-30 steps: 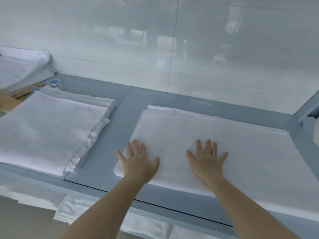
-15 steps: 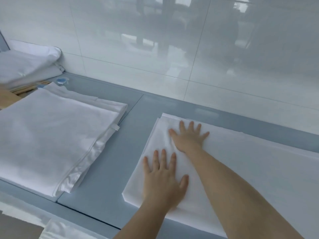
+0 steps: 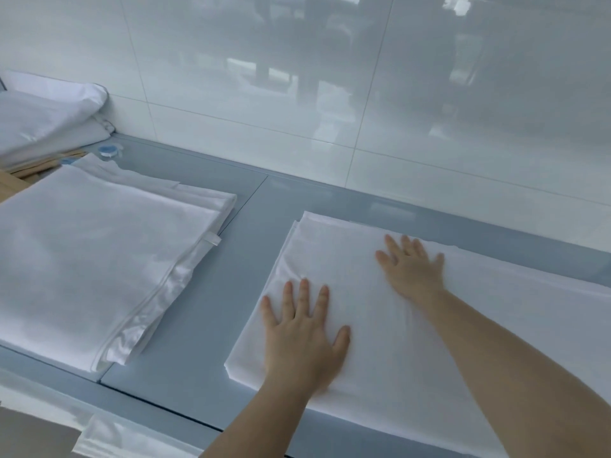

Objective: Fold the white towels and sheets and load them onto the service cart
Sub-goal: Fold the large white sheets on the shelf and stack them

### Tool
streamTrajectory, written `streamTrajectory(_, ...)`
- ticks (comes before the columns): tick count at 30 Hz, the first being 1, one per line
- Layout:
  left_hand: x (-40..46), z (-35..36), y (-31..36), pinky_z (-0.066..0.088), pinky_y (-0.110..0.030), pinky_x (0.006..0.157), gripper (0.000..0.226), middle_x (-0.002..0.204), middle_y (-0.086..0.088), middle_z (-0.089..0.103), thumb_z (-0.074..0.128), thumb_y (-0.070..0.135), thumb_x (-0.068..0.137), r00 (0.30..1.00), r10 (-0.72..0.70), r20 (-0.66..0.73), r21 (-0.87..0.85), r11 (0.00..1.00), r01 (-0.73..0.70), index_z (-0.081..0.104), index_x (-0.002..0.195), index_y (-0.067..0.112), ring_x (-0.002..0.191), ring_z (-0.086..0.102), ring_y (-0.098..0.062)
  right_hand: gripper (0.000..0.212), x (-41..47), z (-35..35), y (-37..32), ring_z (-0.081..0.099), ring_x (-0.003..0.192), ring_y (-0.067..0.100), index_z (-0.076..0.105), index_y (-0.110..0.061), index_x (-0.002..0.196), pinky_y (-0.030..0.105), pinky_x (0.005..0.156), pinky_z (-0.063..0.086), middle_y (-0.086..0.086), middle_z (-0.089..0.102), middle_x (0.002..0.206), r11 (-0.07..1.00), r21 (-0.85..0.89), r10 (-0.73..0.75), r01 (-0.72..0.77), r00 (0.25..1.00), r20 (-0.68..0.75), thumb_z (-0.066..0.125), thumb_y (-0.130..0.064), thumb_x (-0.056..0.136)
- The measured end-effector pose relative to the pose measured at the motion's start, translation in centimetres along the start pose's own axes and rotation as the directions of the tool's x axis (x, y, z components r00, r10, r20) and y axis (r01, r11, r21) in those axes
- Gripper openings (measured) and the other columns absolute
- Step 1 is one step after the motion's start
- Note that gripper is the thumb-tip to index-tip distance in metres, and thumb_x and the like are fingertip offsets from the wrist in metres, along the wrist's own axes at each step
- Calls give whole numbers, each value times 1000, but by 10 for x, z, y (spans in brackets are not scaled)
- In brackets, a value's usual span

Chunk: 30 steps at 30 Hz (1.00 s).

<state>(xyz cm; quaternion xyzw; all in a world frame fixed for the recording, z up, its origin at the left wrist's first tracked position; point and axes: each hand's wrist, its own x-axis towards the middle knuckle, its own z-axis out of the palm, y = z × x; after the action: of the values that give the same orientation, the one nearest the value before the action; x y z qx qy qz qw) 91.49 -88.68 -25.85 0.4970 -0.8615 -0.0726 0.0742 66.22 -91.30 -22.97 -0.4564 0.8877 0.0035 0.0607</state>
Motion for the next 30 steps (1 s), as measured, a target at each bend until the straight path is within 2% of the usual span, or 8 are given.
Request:
streamTrajectory(3, -1, 0, 0, -16, -58, 111, 74, 162, 2, -10, -2, 64, 83, 1000, -18, -6, -3, 1000, 18, -10, 151, 37, 147, -15, -24, 60, -16, 4, -13, -6, 148, 24, 1, -38, 152, 61, 114, -2, -3, -6, 162, 994, 50, 96, -96, 995, -3, 13, -59, 97)
streamTrajectory(9, -1, -1, -3, -10, -55, 115, 61, 161, 6, -12, 7, 51, 95, 997, -72, -8, -17, 997, 72, -10, 152, 34, 147, -17, -16, 56, -82, 32, -82, -5, 148, 17, 6, -46, 149, 57, 113, -8, -11, -2, 161, 937, -24, -349, 349, 936, -42, 12, -60, 95)
streamTrajectory(11, -1, -2, -3, -8, -54, 115, 63, 161, 6, -13, 8, 54, 94, 996, -88, 3, -19, 996, 88, -11, 151, 36, 147, -16, -16, 58, -85, 27, -50, -6, 148, 15, 3, -48, 149, 52, 115, -7, -14, -5, 160, 950, -32, -311, 310, 949, -43, 12, -64, 94)
streamTrajectory(16, -2, -4, -2, -5, -54, 115, 68, 161, 8, -9, 6, 64, 90, 994, -106, 29, -1, 994, 106, -10, 151, 39, 148, -12, -16, 59, -96, 15, 67, -8, 148, 15, -4, -46, 149, 45, 119, -4, -11, -9, 161, 1000, -25, -6, 6, 1000, -16, 7, -64, 94)
streamTrajectory(20, -4, -8, -1, -1, -55, 114, 68, 162, 7, -4, 7, 66, 89, 992, -120, 40, 18, 993, 119, -5, 151, 41, 148, -7, -18, 60, -126, 16, 81, -10, 148, 22, -6, -45, 149, 50, 118, -5, -4, -12, 161, 992, 14, 127, -127, 992, 14, 6, -63, 94)
streamTrajectory(22, -6, -9, 1, 3, -56, 114, 67, 162, 5, 3, 11, 66, 90, 991, -130, 31, 20, 991, 129, 3, 152, 40, 149, -3, -20, 61, -146, 20, 65, -14, 147, 26, -8, -46, 148, 55, 115, -10, -3, -16, 160, 993, 29, 112, -113, 993, 30, 7, -65, 92)
streamTrajectory(26, -9, -14, 1, 8, -55, 114, 62, 161, 2, 13, 18, 60, 94, 989, -144, 24, 18, 990, 143, 15, 152, 37, 149, 5, -20, 63, -188, 28, 62, -23, 145, 16, -13, -55, 143, 52, 113, -17, -17, -24, 154, 992, 33, -126, 124, 990, 64, -1, -73, 84)
streamTrajectory(30, -11, -16, 1, 9, -57, 113, 57, 161, 1, 16, 19, 54, 98, 987, -155, 34, 10, 988, 155, 20, 151, 34, 148, 7, -19, 65, -209, 20, 147, -19, 145, 12, -17, -54, 142, 46, 117, -11, -17, -21, 156, 1000, -6, 22, -22, 998, 65, -3, -74, 82)
